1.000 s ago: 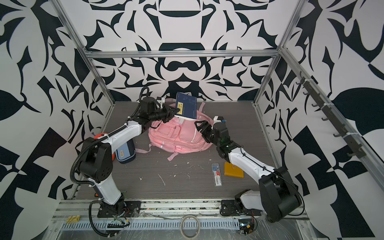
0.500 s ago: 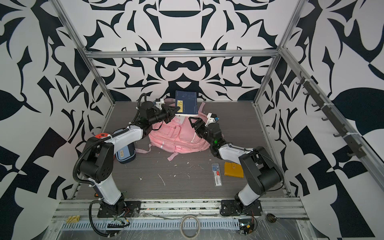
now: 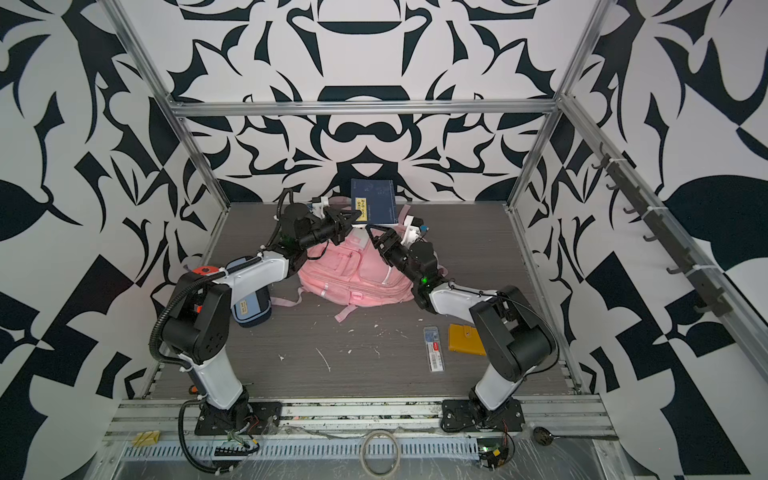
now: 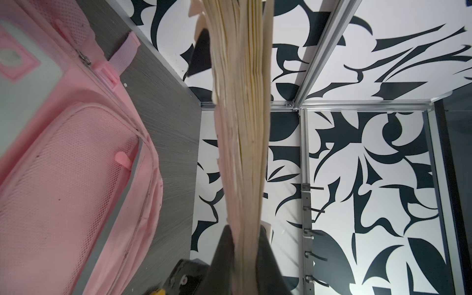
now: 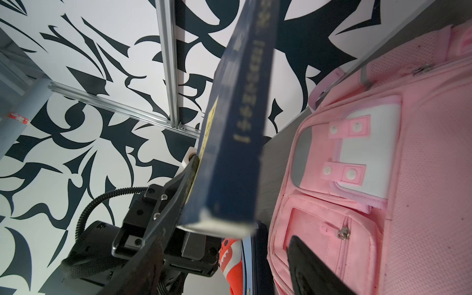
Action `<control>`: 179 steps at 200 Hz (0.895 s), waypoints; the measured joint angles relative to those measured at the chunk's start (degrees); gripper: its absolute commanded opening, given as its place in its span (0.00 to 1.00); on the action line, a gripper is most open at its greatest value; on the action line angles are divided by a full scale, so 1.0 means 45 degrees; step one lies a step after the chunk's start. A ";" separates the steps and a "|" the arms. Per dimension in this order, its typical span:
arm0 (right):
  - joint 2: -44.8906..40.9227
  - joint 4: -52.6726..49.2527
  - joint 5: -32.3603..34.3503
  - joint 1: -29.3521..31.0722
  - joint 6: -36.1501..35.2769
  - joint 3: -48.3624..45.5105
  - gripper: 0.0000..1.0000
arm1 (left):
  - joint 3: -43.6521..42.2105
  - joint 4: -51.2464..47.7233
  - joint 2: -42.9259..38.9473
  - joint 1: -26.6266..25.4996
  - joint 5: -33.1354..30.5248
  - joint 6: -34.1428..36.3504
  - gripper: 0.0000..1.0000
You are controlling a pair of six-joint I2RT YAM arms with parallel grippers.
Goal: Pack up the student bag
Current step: 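Raise the book above the backpack with left gripper while right gripper approaches, then grasp the book spine with right gripper while left gripper still holds it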
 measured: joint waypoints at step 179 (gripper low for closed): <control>-0.0121 -0.2443 0.1676 -0.0024 0.0136 0.2142 0.21 | 0.0427 -0.0170 0.0063 -0.0850 -0.0068 0.0194 0.00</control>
